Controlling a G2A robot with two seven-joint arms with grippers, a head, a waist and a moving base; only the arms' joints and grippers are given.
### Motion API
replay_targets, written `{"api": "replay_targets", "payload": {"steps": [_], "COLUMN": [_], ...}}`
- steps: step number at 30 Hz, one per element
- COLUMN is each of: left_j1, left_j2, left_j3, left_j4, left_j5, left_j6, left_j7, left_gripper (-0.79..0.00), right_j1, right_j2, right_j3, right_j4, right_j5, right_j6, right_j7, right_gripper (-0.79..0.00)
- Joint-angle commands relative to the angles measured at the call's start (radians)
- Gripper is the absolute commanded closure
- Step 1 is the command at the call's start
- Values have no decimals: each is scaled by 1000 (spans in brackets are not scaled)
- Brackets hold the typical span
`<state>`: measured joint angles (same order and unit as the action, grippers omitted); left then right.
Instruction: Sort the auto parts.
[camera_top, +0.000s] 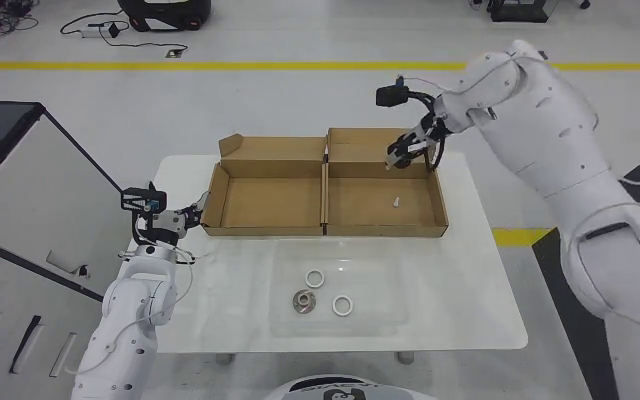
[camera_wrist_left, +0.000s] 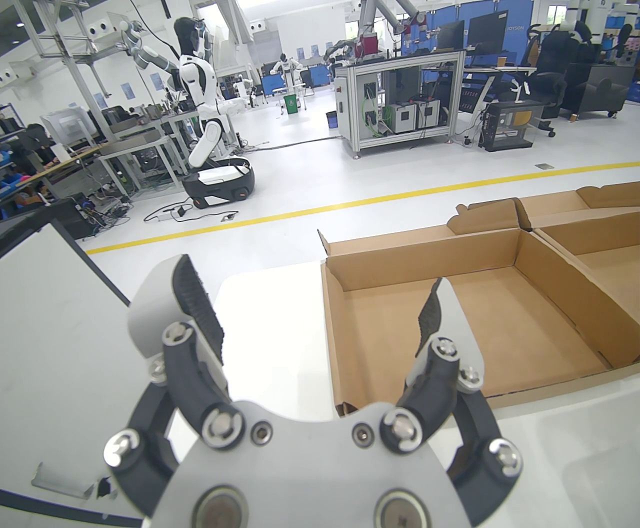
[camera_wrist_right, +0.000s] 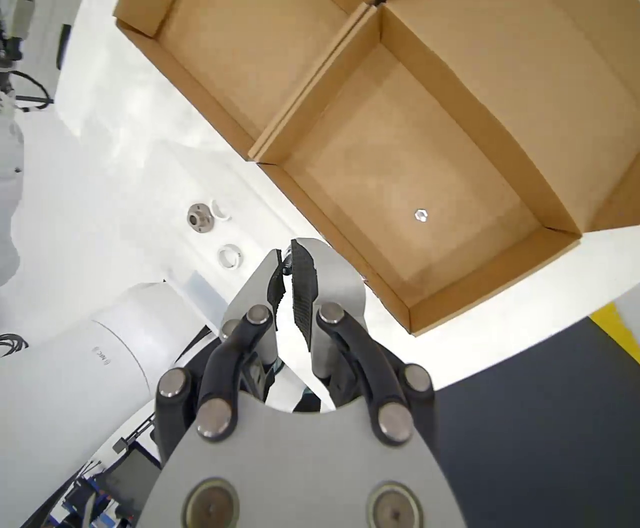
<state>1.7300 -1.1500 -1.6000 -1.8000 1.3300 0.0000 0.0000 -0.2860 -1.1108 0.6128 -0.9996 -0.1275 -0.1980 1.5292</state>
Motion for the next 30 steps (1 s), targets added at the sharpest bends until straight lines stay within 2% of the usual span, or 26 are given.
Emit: {"api": "replay_targets", "payload": {"steps": [1,12,18,30], "left_j1": [0,0,0,0], "left_j2": [0,0,0,0], "left_j3": [0,0,0,0], "left_j4": [0,0,0,0], "left_j5": [0,0,0,0], "left_j6": [0,0,0,0], "left_j7": [0,0,0,0], "left_gripper": [-785,-785,-785,-785], "right_j1": [8,1,-23,-30], "right_j2": [-15,-96,-146,-239], "right_j3": [-29,-168,-241,-306], "right_j4": [21,97,145,326], "right_j5": [-31,-172,-231,-279], "right_j6": [0,-11,-11,-32], "right_j7": [-20,-113,-114,-145], "right_gripper": [0,0,0,0]}}
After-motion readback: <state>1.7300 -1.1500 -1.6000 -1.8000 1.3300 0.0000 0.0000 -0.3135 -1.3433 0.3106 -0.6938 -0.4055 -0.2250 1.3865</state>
